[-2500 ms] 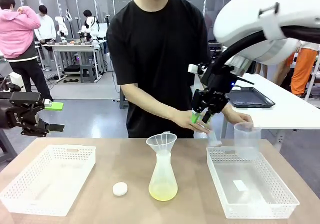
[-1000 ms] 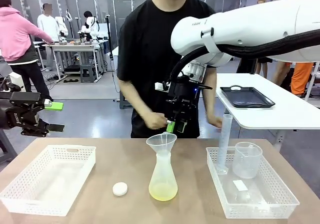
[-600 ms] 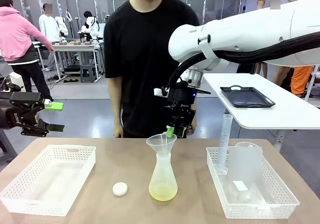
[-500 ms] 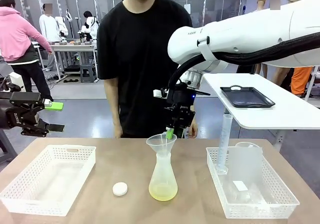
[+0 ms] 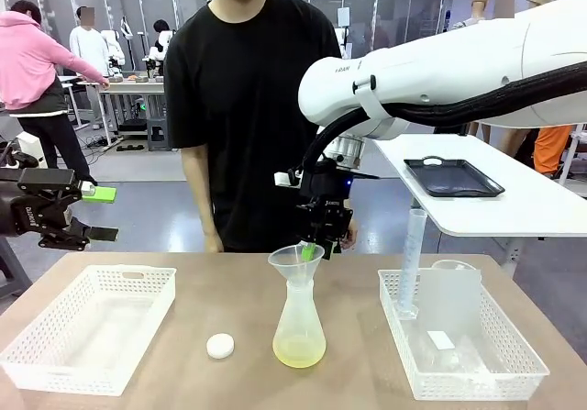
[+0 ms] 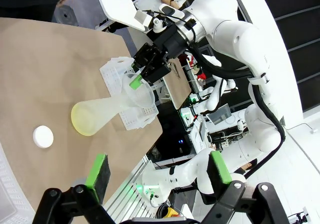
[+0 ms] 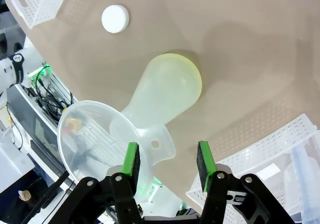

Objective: Prepare the solutions needed for the experiment.
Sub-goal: Once the solution is in the Big flask , pick up the Plastic Funnel and place it back into the right Organizing basket.

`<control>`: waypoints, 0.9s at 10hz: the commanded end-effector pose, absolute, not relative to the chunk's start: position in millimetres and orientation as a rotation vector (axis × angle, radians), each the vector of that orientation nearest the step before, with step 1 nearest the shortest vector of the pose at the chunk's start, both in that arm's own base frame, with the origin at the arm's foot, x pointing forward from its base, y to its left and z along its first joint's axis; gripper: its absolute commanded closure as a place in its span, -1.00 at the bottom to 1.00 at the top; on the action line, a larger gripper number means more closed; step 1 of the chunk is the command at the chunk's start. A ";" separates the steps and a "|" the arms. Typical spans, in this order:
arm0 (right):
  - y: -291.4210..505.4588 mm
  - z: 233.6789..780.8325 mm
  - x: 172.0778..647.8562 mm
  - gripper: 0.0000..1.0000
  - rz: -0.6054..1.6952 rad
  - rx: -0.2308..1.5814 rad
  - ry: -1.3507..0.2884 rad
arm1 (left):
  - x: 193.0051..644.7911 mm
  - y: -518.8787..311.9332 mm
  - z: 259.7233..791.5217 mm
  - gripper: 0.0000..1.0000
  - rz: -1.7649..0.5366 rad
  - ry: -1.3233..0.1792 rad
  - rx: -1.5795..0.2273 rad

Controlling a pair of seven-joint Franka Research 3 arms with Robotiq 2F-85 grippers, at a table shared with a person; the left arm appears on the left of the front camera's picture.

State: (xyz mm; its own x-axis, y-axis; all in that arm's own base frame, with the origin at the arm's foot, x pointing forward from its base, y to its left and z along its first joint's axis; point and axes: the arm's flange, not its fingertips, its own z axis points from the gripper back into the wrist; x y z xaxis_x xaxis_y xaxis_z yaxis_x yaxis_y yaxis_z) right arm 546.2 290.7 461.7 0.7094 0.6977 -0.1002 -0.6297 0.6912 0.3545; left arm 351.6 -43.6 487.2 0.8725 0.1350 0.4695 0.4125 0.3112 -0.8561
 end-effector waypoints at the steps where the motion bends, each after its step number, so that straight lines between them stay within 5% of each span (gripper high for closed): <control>1: 294.7 458.9 542.3 0.13 0.745 0.258 0.235 | 353.0 -45.5 487.2 -1.00 -0.205 -0.534 -1.279; 2: 295.4 458.9 541.8 0.16 0.742 0.262 0.238 | 353.0 -45.5 487.2 -1.00 -0.205 -0.534 -1.279; 5: 298.2 459.2 539.0 0.82 0.749 0.265 0.231 | 353.0 -45.5 487.2 -1.00 -0.205 -0.534 -1.279; 6: 299.3 459.6 537.3 0.52 0.759 0.277 0.234 | 353.0 -45.5 487.2 -1.00 -0.205 -0.534 -1.279; 7: 300.3 459.7 536.1 1.00 0.758 0.277 0.230 | 353.0 -45.5 487.2 -1.00 -0.205 -0.534 -1.279; 8: 300.9 459.9 535.2 0.87 0.758 0.277 0.229 | 353.0 -45.5 487.2 -1.00 -0.205 -0.534 -1.279; 9: 301.7 459.7 534.3 1.00 0.761 0.278 0.230 | 353.0 -45.5 487.2 -1.00 -0.205 -0.534 -1.279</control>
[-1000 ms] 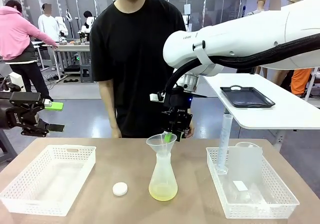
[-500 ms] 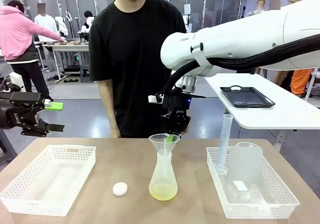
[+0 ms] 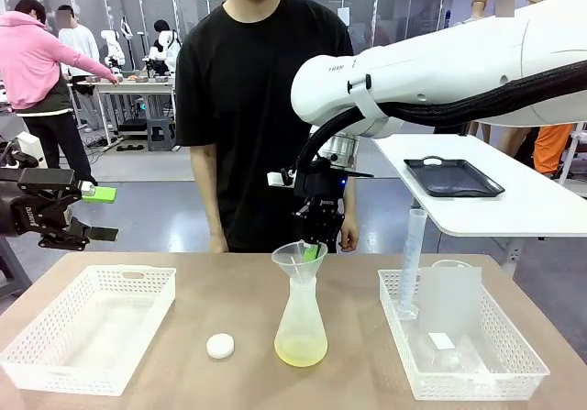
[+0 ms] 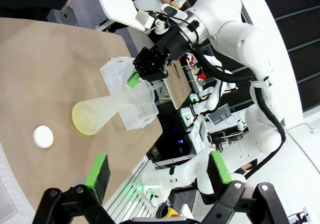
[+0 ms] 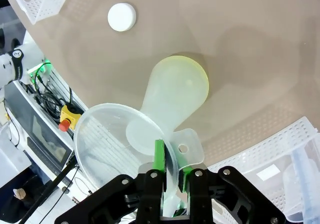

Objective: Prepare the solutions needed for the experiment.
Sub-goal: Once the solution is in the Big flask , pick up the Plastic Funnel and place it back into the right Organizing basket.

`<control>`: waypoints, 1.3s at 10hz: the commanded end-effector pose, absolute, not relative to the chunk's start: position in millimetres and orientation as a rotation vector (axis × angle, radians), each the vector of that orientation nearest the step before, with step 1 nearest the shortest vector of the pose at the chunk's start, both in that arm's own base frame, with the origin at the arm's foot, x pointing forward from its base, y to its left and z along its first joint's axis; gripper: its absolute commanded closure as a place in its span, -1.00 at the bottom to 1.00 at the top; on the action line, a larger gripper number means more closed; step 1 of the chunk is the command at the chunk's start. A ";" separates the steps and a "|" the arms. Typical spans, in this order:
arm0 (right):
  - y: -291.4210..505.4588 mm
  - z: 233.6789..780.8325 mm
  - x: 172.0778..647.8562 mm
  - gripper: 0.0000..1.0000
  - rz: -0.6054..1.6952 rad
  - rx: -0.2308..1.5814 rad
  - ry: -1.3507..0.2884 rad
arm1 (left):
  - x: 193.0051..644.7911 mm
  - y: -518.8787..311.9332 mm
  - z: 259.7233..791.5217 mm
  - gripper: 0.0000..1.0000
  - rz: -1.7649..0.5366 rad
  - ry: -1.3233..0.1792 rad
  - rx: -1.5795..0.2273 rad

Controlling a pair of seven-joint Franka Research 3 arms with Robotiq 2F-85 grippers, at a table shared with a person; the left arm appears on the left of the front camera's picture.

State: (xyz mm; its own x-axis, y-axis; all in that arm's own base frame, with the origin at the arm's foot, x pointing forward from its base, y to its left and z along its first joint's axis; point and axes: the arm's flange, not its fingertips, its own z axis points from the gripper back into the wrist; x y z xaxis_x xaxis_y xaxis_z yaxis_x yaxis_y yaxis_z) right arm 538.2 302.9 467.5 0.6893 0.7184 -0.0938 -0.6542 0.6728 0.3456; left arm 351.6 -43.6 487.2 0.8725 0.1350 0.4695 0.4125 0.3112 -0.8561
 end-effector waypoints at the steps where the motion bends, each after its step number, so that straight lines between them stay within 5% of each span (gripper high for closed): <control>1: 302.3 460.2 531.7 1.00 0.770 0.285 0.228 | 353.0 -45.5 487.2 -1.00 -0.205 -0.534 -1.279; 13: 296.0 483.3 490.1 1.00 0.953 0.365 0.070 | 353.0 -45.5 487.2 -1.00 -0.205 -0.534 -1.279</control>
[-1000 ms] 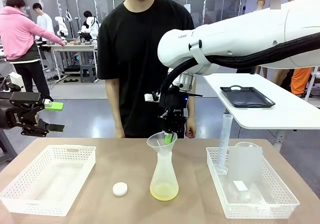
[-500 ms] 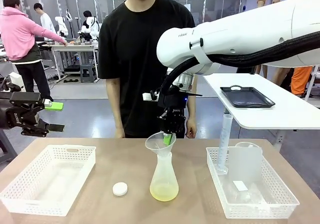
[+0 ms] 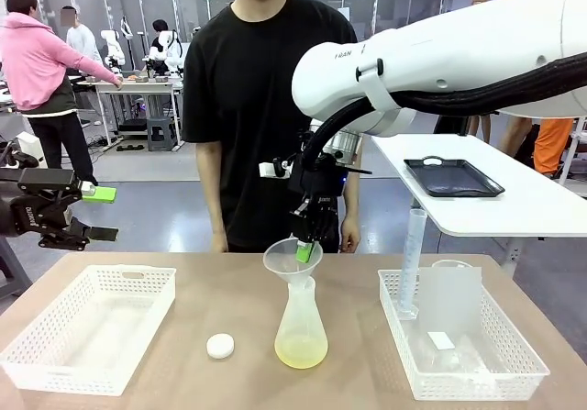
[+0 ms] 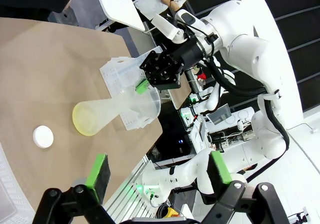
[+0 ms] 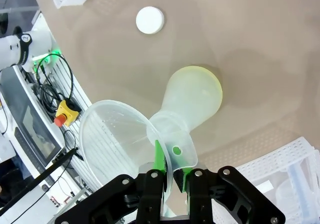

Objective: Prepare the solutions needed for the experiment.
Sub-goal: Once the solution is in the Big flask , pick up the Plastic Funnel and place it back into the right Organizing basket.

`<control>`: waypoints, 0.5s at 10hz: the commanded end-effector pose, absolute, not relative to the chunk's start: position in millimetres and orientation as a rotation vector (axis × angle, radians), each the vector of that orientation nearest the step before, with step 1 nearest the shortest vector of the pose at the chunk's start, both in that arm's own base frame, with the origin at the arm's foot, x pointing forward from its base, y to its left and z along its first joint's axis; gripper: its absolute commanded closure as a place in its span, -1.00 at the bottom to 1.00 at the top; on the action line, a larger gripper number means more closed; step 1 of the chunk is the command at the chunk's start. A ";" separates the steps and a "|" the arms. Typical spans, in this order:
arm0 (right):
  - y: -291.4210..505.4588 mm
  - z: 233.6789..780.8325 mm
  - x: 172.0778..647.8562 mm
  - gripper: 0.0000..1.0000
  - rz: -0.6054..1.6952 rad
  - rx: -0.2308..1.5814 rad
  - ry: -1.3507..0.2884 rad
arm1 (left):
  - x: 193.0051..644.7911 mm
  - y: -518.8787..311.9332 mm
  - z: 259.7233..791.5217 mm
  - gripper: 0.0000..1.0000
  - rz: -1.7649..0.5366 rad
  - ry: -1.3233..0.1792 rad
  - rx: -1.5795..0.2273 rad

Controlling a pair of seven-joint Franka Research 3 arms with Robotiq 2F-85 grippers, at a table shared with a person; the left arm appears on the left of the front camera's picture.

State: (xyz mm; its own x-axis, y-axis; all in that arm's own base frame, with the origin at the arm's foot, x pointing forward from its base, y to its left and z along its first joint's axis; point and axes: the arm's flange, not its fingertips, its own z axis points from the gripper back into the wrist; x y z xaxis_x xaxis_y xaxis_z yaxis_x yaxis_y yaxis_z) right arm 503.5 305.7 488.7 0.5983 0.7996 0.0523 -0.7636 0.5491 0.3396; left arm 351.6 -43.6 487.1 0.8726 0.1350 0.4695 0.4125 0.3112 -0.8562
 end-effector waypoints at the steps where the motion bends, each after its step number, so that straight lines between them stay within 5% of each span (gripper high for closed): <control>1: 294.2 484.9 487.0 1.00 0.969 0.369 0.047 | 353.0 -45.5 487.2 -1.00 -0.205 -0.534 -1.279; 5: 284.6 494.5 476.1 1.00 1.018 0.421 -0.049 | 353.0 -45.5 487.2 -1.00 -0.205 -0.534 -1.279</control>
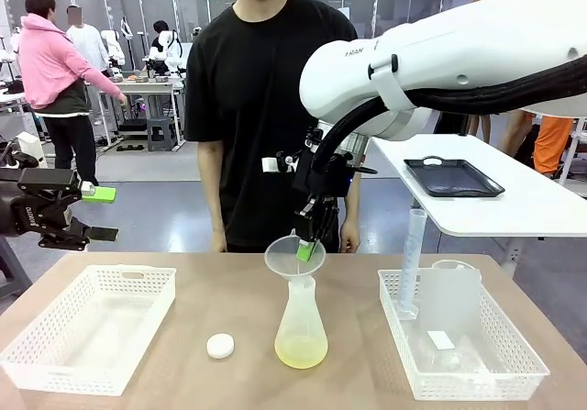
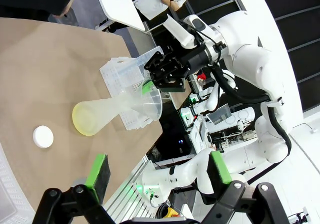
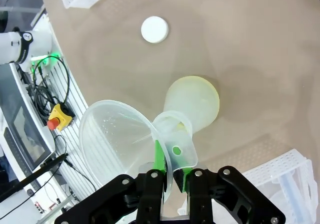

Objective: Prepare the solutions needed for the experiment.
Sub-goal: Once the solution is in the Big flask , pick up the Plastic Funnel and place it back into the right Organizing basket.

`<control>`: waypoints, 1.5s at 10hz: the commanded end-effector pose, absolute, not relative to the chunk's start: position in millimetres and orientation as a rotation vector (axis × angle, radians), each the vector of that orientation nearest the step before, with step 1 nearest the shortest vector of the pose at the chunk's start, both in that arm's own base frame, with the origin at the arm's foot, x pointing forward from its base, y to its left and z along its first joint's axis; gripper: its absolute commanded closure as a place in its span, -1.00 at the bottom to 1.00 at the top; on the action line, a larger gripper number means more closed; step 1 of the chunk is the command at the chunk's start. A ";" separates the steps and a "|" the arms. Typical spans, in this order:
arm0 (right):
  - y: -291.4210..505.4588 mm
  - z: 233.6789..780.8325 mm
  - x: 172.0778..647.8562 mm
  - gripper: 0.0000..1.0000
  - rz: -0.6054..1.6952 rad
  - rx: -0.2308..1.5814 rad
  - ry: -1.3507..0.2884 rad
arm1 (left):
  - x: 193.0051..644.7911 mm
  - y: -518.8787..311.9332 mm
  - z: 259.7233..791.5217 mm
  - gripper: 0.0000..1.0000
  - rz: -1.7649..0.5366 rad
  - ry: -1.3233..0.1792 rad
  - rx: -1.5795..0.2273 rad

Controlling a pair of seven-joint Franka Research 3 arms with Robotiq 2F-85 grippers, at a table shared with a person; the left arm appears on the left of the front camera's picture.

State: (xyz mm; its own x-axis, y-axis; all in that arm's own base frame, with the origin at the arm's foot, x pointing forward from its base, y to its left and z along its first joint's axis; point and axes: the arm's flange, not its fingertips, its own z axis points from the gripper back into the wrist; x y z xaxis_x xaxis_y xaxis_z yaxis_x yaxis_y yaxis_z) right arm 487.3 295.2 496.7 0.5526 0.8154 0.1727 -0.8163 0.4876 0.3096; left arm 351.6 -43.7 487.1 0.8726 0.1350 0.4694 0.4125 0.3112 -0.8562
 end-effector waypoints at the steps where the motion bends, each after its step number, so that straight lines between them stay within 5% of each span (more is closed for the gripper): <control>1: 283.4 498.8 473.9 1.00 1.024 0.420 -0.064 | 353.0 -45.5 487.2 -1.00 -0.205 -0.534 -1.279; 10: 269.3 576.8 432.8 1.00 1.065 0.345 -0.209 | 353.0 -45.5 487.2 -1.00 -0.205 -0.534 -1.279; 15: 240.8 591.7 424.4 1.00 1.020 0.394 -0.149 | 353.0 -45.5 487.2 -1.00 -0.205 -0.534 -1.279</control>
